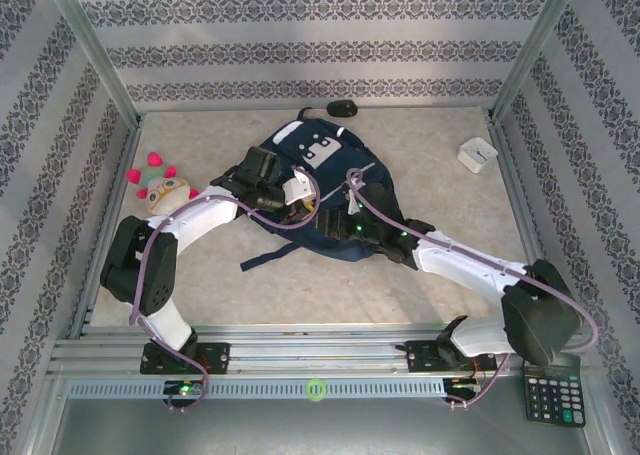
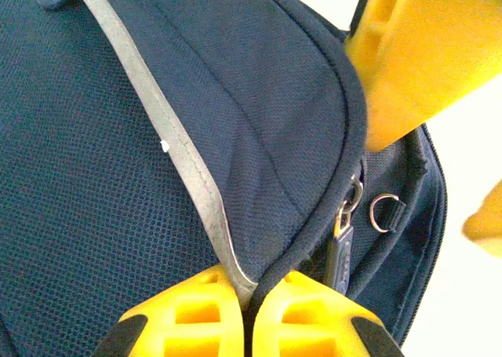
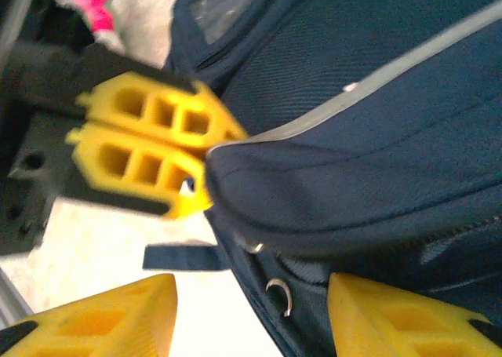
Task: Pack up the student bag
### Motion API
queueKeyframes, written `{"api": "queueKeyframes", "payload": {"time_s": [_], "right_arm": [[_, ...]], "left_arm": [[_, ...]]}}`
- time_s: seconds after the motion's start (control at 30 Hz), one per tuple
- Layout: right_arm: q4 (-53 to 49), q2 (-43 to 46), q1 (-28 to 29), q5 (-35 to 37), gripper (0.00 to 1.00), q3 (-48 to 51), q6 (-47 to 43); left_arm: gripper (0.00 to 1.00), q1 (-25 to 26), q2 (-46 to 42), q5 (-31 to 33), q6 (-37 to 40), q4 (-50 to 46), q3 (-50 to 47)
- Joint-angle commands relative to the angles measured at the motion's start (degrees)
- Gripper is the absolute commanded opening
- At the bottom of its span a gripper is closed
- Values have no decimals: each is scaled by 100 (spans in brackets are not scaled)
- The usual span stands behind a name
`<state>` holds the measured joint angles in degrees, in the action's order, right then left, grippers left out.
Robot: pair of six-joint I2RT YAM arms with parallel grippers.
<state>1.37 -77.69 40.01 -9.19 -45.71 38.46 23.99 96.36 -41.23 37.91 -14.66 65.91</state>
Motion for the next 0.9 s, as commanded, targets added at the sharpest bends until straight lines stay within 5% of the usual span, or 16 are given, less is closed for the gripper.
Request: {"api": "queueKeyframes", "payload": {"time_s": [0.0, 0.2, 0.5, 0.87], "right_arm": [[-202, -357, 227, 500, 59, -334, 1130], [-861, -770, 374, 1458, 58, -746, 1660], [-2373, -825, 402, 2966, 36, -1081, 1663], [-2247, -891, 530, 2731, 59, -1417, 1368]], "left_arm": [[0, -42, -160, -289, -877, -124, 38], [0, -32, -288, -366, -968, -131, -35], [0, -34, -312, -400, -1148, 8, -66], [0, 24, -210, -462, -1584, 293, -62]]}}
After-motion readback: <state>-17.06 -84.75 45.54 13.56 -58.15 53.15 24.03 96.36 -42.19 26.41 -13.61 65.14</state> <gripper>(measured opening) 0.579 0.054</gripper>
